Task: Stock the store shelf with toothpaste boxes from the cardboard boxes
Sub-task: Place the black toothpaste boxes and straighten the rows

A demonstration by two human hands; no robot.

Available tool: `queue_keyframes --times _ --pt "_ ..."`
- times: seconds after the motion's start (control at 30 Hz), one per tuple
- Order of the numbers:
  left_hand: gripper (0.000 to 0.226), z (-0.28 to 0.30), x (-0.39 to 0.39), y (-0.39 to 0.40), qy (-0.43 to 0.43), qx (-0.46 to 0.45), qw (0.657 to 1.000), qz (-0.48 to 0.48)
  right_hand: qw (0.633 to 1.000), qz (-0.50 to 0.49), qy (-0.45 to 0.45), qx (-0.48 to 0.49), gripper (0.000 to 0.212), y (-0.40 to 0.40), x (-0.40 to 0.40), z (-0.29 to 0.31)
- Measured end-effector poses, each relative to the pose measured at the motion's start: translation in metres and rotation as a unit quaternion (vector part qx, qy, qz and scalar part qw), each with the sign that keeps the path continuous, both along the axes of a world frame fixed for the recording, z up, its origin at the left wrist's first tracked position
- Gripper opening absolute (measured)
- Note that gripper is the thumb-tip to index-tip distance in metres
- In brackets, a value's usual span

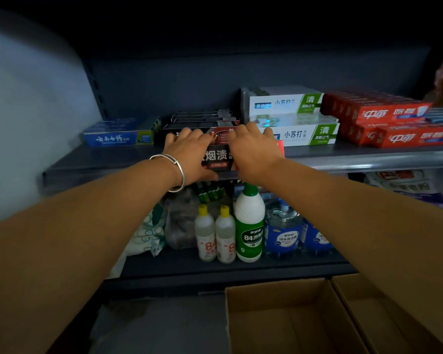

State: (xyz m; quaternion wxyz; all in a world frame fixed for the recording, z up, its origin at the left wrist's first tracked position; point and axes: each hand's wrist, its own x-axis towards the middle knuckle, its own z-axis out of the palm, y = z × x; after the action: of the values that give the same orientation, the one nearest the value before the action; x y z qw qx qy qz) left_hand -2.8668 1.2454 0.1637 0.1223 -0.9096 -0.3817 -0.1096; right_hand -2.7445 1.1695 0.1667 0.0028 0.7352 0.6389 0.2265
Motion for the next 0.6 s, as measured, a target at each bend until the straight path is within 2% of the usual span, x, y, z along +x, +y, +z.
queue_keyframes --times 0.6 --pt "0.055 0.006 -0.024 0.094 -0.044 0.006 0.998 0.038 0.998 0.031 -0.022 0.051 0.046 0.097 -0.021 -0.001"
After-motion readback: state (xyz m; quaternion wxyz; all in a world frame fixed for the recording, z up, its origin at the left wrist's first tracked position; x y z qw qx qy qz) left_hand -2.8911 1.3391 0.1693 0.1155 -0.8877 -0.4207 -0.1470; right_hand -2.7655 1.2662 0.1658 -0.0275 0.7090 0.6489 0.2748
